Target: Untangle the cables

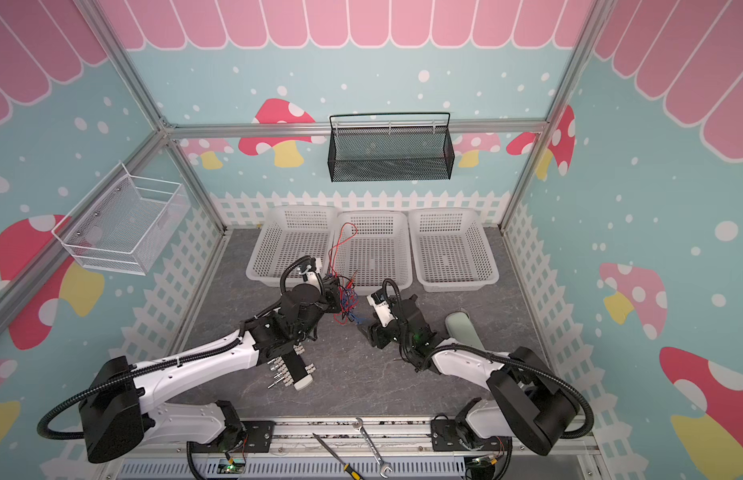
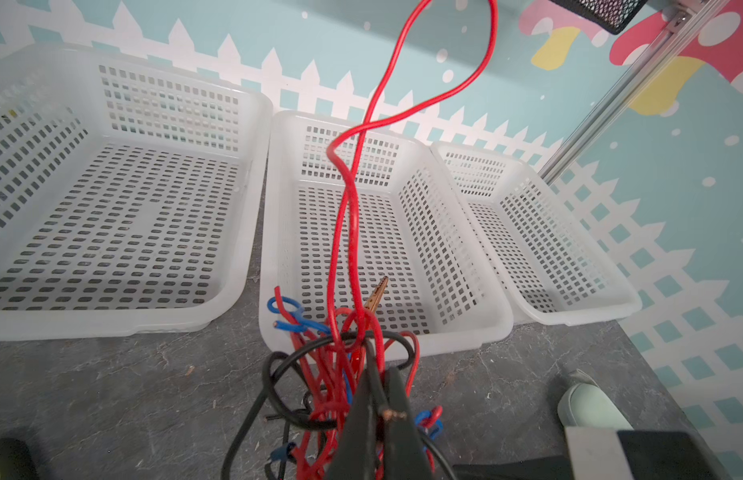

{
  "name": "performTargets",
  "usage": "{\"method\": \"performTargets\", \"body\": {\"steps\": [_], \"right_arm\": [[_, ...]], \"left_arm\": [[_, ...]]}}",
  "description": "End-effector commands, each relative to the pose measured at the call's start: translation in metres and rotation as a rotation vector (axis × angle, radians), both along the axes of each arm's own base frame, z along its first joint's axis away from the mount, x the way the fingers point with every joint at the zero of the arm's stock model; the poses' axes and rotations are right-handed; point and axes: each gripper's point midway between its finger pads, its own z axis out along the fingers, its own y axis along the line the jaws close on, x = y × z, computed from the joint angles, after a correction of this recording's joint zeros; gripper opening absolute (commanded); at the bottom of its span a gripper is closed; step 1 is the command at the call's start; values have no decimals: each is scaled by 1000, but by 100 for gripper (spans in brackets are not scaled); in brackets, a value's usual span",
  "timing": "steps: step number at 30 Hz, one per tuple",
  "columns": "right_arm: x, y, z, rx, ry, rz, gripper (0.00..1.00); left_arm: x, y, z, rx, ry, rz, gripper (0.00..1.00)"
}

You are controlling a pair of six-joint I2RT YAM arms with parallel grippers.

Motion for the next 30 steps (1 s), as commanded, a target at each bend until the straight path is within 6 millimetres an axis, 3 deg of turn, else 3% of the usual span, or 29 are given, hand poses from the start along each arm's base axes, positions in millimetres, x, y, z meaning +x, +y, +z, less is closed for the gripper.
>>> {"method": "performTargets", "body": {"steps": [1, 4, 9, 11, 13, 20, 30], "right_arm": [[2, 14, 3, 47, -2, 36, 65], [4, 21, -1, 64, 13, 59, 55], [5, 25, 1, 84, 12, 63, 16], [5, 24, 3, 84, 2, 64, 11], [6, 22, 6, 77, -8, 58, 0], [5, 13, 3, -3, -21, 47, 0], [-21, -24, -14, -91, -4, -1, 0]], "left_arm": [[-1, 1, 22, -74, -35, 18, 0], [-1, 1, 22, -70, -37, 13, 0], [-1, 6, 19, -48, -41, 30, 0], [-1, 7, 16, -39, -37, 37, 0], [-1, 9, 13, -31, -33, 41, 0], [-3, 27, 0, 48, -27, 102, 0], [0, 116, -4, 163, -33, 327, 0]]}}
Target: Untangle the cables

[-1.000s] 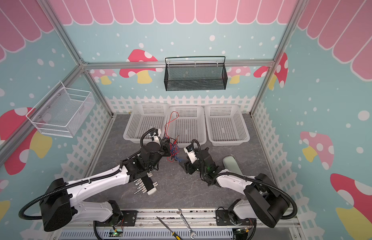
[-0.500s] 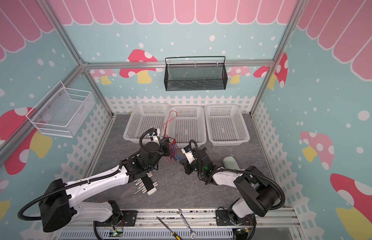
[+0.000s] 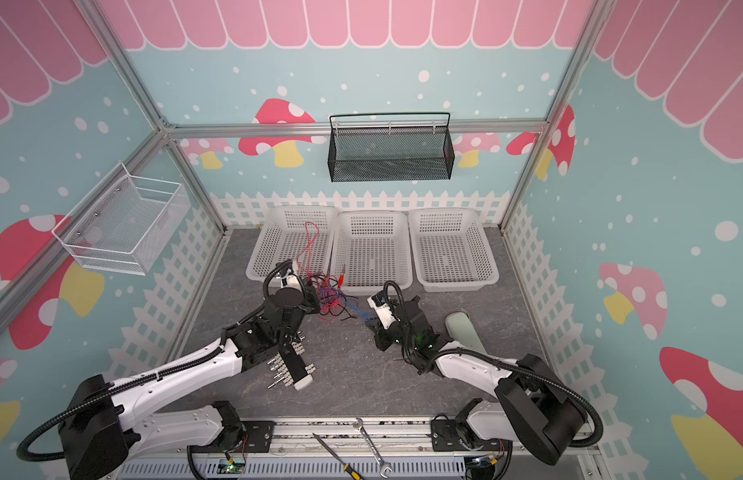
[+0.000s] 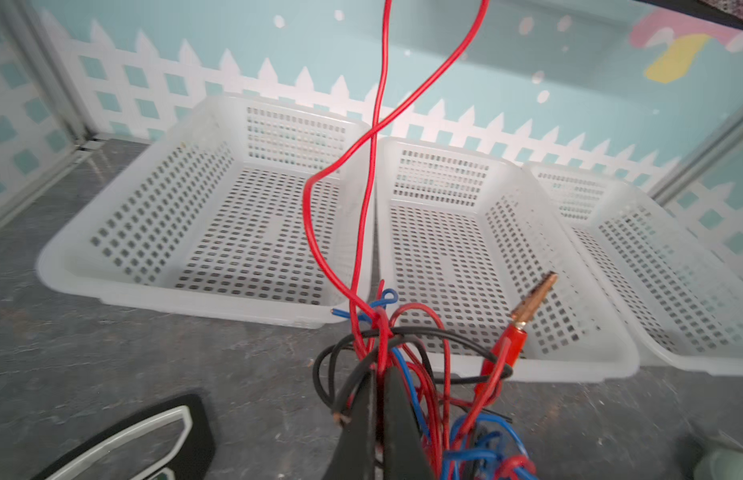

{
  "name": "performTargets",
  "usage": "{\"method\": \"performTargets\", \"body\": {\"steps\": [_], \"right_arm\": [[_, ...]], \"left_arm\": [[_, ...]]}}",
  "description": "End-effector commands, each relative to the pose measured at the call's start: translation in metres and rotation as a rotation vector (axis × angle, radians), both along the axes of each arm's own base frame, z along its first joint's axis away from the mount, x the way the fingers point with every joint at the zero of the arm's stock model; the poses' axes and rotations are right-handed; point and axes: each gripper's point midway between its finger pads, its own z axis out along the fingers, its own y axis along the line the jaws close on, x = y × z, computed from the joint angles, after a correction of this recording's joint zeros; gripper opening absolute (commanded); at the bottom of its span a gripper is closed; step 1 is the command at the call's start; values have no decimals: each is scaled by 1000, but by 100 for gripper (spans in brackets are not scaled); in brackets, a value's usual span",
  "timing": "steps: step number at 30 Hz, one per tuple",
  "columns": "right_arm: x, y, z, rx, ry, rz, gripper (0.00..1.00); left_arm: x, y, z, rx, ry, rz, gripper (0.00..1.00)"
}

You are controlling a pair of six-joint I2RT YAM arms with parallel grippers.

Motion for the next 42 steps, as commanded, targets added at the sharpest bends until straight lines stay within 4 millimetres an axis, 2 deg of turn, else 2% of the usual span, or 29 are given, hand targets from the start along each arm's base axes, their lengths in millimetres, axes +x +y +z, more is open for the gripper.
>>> {"method": "performTargets", "body": {"steps": [1, 5, 9, 15, 21, 25, 28, 32, 36, 42], "right_arm": [[-11, -17, -19, -63, 25, -28, 0], [-10, -27, -11, -54, 2, -80, 0], [-11, -29, 11, -9, -45, -81, 0], [-11, -38, 41, 5, -118, -106, 0], [-3, -69, 37, -98, -131, -242, 0], [-3, -84, 38, -89, -132, -297, 0], [-6, -78, 51, -46, -149, -265, 0], [1, -70, 79, -12, -183, -260, 0], [35, -91, 100, -73, -181, -457, 0], [81, -117, 118, -83, -130, -594, 0]], "left_arm": [[-2, 38, 2, 38, -10, 116, 0], [-7, 61, -1, 65, 2, 177, 0], [-12, 78, -8, 96, 22, 219, 0], [-18, 91, -15, 112, 35, 244, 0], [-21, 104, -11, 125, 36, 272, 0], [-24, 106, -7, 92, 18, 253, 0], [-23, 90, -4, 64, -2, 151, 0], [-22, 55, -2, 2, -31, -42, 0], [-26, 22, 2, -22, -59, -193, 0], [-43, -30, 15, -6, -129, -442, 0]]}}
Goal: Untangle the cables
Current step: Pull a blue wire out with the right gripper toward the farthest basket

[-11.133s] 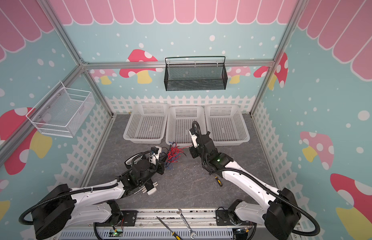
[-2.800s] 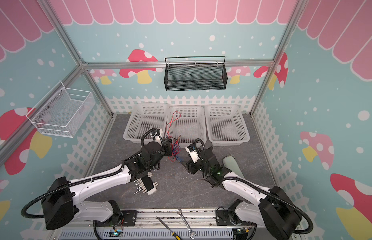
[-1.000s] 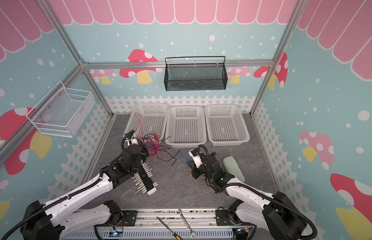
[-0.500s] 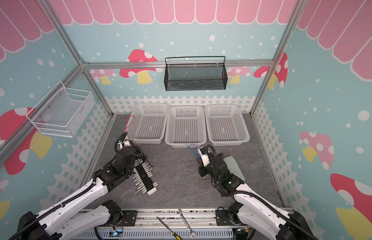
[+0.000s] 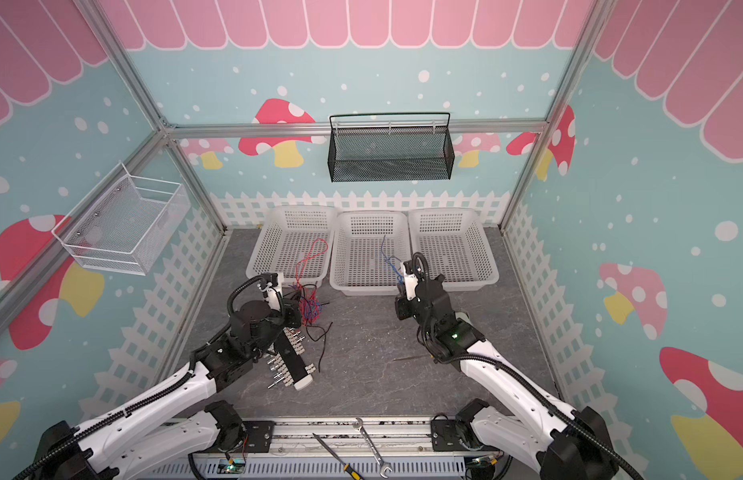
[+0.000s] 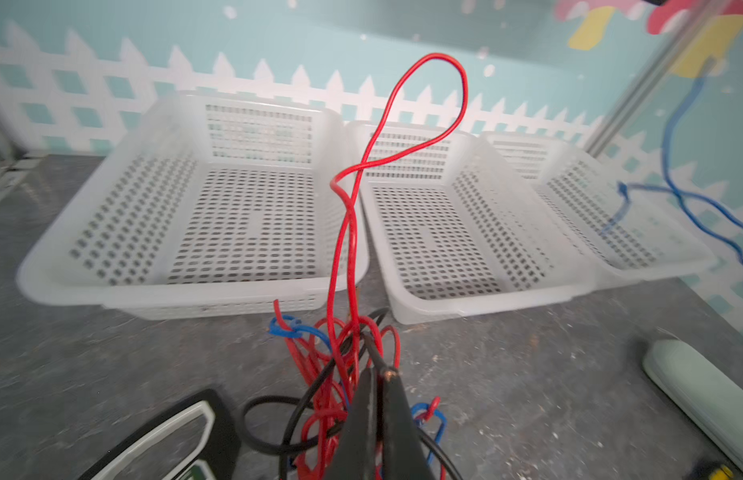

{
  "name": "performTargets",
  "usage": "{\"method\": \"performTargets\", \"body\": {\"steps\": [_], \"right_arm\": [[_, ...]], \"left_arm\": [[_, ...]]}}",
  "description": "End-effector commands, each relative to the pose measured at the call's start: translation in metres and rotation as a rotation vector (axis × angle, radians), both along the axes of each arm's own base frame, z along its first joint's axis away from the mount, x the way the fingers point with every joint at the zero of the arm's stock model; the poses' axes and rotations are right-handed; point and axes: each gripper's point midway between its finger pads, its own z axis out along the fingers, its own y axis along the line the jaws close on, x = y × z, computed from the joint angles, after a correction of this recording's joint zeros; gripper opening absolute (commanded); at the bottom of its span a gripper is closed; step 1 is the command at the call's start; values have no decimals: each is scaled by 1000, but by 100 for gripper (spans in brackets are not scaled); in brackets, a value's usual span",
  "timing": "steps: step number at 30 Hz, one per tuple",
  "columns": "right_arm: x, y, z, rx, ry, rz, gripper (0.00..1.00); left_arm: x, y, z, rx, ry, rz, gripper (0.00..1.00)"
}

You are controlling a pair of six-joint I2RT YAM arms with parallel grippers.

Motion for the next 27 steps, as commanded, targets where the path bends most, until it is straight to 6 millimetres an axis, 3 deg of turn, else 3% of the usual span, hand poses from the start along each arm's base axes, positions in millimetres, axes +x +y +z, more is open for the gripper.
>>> {"method": "performTargets", "body": {"steps": [1, 6, 11, 21, 24, 27], "right_arm": [[21, -29, -1, 15, 51, -113, 0], [50, -64, -10, 15, 93, -222, 0], [75, -93, -37, 34, 170, -283, 0], [109, -114, -93, 35, 292, -298, 0], [112, -117, -100, 30, 306, -298, 0], [114, -119, -100, 29, 302, -293, 8]], "left_arm": [[-12, -37, 25, -37, -103, -193, 0], [-22, -64, 33, -105, -143, -326, 0], [-20, -81, 31, -125, -134, -380, 0], [-18, -98, 29, -139, -129, -433, 0], [-16, -99, 27, -136, -122, -431, 0], [-15, -99, 25, -135, -119, -426, 0]]}}
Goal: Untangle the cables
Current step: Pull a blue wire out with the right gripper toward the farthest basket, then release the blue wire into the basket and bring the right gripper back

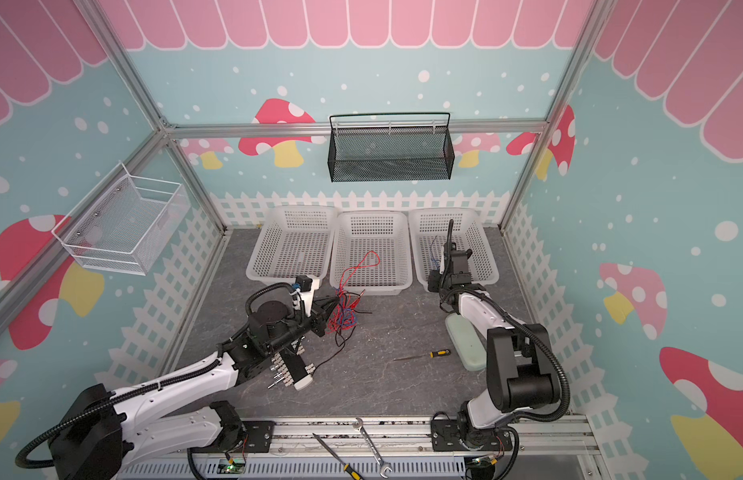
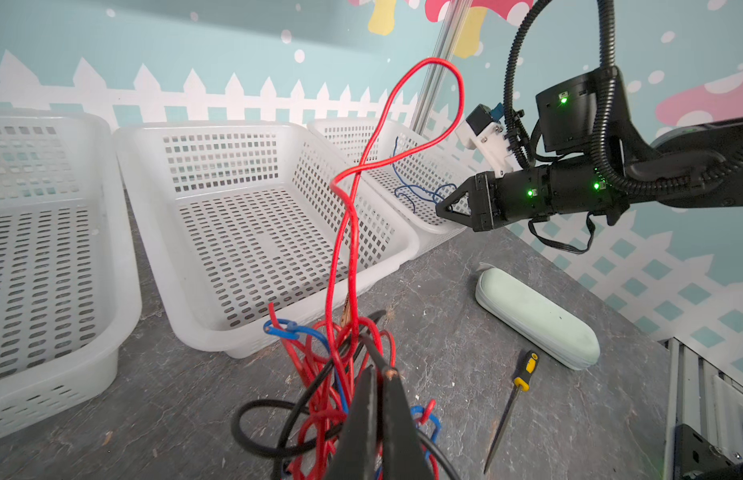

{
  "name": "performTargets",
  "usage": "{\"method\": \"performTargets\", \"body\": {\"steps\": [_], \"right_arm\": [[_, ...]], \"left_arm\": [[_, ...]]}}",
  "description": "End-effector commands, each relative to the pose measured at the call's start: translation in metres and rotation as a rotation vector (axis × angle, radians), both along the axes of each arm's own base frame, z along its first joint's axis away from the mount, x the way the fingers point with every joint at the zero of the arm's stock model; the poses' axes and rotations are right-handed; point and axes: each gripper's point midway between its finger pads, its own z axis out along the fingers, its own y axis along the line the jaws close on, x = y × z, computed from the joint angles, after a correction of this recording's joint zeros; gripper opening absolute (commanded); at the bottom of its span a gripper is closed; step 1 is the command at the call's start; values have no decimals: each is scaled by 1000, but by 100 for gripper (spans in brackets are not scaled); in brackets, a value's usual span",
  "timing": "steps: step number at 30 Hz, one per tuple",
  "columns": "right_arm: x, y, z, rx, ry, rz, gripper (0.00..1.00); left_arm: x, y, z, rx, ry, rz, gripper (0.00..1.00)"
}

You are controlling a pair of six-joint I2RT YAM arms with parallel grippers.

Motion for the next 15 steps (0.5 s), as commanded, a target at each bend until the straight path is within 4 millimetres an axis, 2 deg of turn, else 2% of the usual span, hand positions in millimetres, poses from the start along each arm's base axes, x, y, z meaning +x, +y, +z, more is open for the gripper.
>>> {"method": "performTargets", "body": {"steps": [1, 8, 15], "right_arm": [[12, 2, 13, 8, -45, 21, 12], [10, 3, 27, -9, -79, 55, 49], [-4, 13, 54, -14, -148, 137, 54]], "left_arm": [[2, -7, 27, -55, -57, -16, 0], [1, -2, 27, -53, -57, 3, 0], [4, 2, 23, -47, -51, 31, 0]]}}
